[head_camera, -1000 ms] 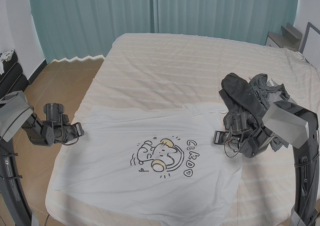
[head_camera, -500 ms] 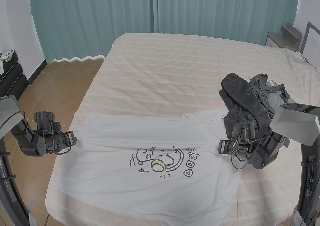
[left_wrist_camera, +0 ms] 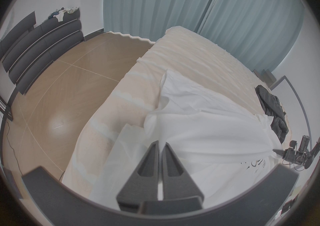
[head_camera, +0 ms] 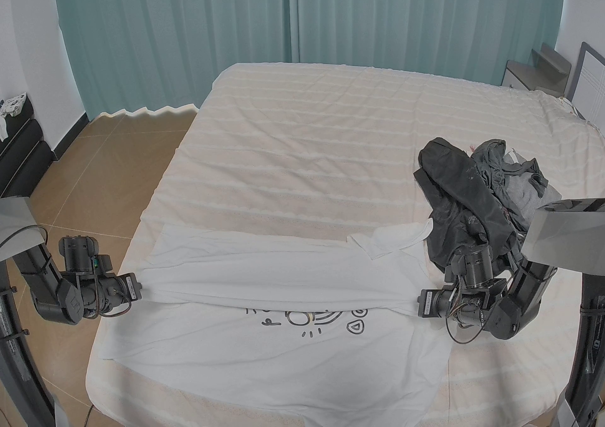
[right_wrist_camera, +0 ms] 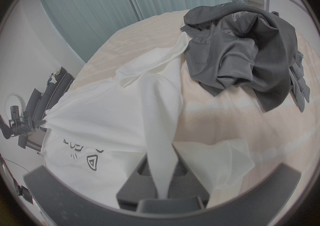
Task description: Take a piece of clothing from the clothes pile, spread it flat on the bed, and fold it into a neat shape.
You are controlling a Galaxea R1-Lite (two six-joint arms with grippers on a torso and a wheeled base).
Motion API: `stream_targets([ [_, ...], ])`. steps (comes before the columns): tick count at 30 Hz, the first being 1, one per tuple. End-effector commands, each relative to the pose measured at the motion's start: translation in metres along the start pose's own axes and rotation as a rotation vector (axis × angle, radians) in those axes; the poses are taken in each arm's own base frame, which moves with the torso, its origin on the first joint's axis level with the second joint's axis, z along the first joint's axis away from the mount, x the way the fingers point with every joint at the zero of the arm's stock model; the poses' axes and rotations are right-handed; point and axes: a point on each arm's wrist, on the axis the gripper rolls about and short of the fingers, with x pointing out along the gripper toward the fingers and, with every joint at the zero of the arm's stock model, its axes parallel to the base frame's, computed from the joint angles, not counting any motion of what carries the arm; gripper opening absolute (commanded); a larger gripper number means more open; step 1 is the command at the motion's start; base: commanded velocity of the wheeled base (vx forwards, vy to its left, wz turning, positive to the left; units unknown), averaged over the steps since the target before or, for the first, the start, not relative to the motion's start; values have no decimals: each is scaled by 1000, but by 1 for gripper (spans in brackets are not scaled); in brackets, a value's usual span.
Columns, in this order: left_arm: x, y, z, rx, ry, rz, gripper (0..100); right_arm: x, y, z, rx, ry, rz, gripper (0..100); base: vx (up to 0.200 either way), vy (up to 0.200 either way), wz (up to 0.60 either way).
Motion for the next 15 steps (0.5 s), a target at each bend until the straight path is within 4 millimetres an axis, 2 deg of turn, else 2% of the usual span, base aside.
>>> stream_targets([
  [1, 4, 6, -14, -17, 40, 18, 0, -6, 1, -8, -8, 19, 11, 0, 0, 0, 0],
  [2, 5, 7, -16, -19, 45, 19, 0, -7, 3, -9, -9, 13, 18, 0, 0, 0, 0],
  [3, 5, 7, -16, -23, 47, 21, 100, -7, 3, -8, -7, 5, 21, 100, 0, 0, 0],
  [8, -1, 6, -15, -93, 30, 18, 100, -17, 3, 2, 31, -63, 40, 100, 0, 0, 0],
  [15, -37, 5, 19, -408, -140, -23, 100, -58, -3, 54, 112, -296, 65, 100, 0, 0, 0],
])
